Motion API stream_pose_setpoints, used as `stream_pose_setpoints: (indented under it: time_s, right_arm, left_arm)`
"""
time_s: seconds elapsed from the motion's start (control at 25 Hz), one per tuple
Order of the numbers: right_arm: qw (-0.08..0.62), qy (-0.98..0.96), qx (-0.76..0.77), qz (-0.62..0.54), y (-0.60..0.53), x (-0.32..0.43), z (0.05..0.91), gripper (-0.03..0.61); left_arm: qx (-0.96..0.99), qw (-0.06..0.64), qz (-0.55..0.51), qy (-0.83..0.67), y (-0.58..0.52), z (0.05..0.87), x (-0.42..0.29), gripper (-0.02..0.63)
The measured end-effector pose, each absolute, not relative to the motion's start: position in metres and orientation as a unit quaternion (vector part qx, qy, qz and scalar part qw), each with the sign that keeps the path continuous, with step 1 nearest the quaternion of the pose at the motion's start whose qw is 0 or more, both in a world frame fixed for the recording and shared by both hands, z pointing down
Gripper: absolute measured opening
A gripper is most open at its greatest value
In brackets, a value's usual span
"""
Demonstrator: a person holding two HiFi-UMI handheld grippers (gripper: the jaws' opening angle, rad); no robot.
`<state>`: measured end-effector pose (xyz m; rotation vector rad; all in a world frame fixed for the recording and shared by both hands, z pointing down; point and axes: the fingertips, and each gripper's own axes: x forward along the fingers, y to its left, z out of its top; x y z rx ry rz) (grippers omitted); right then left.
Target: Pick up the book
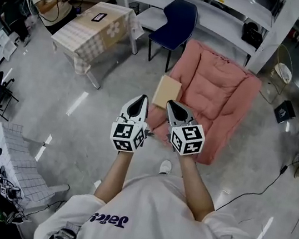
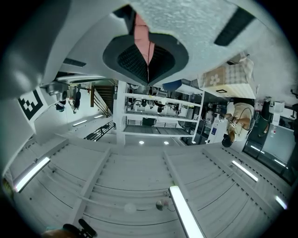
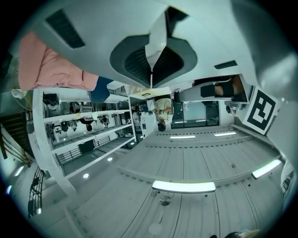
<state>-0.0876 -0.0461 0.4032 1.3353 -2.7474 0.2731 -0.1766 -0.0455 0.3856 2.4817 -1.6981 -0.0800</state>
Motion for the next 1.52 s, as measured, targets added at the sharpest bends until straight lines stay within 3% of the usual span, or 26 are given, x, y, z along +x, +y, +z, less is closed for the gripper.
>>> stream_pose_setpoints:
  time_s: [0.64, 1.52]
  right_arm:
    - [0.074, -0.865, 0.467, 0.171, -0.158, -0.001, 0.459, 0.023]
    - [0.176, -0.793, 0.482, 0.328, -0.307, 0.012, 0.669, 0.03]
  left_arm:
    - [0.841, 0.117, 0.039, -0.527, -0.159, 0.433, -0.106, 0.017]
    - [0.845, 0.245, 0.206, -0.429, -0.35, 0.648, -0.12, 0.018]
